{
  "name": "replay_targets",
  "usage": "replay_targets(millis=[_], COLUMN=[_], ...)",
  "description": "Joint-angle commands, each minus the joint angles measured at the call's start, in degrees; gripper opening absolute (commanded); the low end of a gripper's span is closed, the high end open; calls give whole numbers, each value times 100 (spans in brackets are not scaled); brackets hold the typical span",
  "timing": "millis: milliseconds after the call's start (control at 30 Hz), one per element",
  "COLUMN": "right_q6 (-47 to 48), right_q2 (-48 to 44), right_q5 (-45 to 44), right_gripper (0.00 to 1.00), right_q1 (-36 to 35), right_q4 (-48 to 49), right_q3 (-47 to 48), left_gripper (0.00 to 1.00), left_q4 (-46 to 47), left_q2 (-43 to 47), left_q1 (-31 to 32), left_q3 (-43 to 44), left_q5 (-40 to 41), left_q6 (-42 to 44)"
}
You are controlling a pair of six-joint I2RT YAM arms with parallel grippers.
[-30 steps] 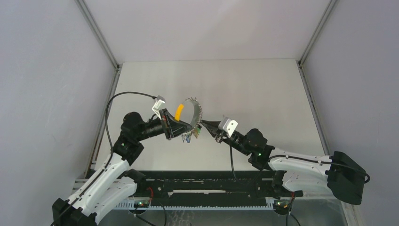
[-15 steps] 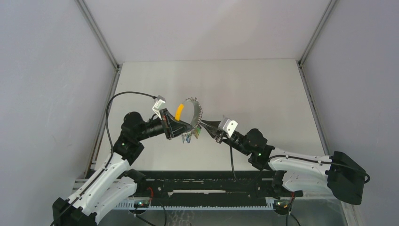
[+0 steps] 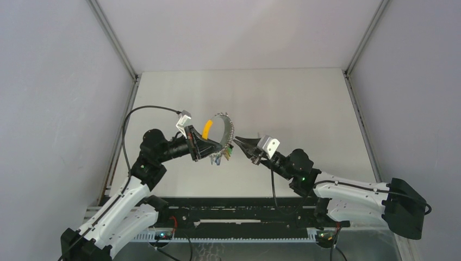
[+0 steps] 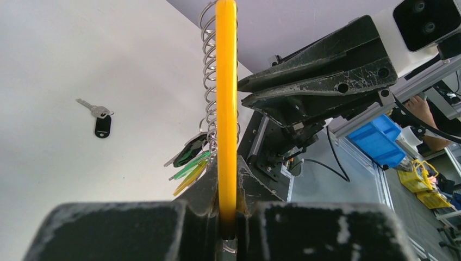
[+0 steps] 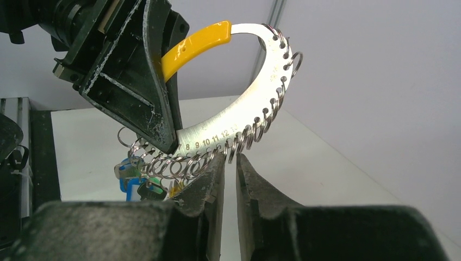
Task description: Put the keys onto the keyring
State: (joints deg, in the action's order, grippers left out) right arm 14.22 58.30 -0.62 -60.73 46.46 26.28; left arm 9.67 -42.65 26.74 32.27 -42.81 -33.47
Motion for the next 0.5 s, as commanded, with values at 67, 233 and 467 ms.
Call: replay_targets(millis=[67, 233, 467], right_q6=[49, 60, 30], right_q2=[32, 143, 226], right_q5=[-152, -169, -119], right_gripper=[8, 5, 5], right_q1=[8, 19, 26], right_q4=[164, 231, 290], right_q3=[35, 35, 62], left_gripper=[0, 0, 0], left_q4=[282, 275, 292], left_q2=[102, 110, 96], left_q1=[13, 7, 13], left_q3=[288, 281, 297], left_q5=[-123, -145, -173], left_q6=[104, 102, 89])
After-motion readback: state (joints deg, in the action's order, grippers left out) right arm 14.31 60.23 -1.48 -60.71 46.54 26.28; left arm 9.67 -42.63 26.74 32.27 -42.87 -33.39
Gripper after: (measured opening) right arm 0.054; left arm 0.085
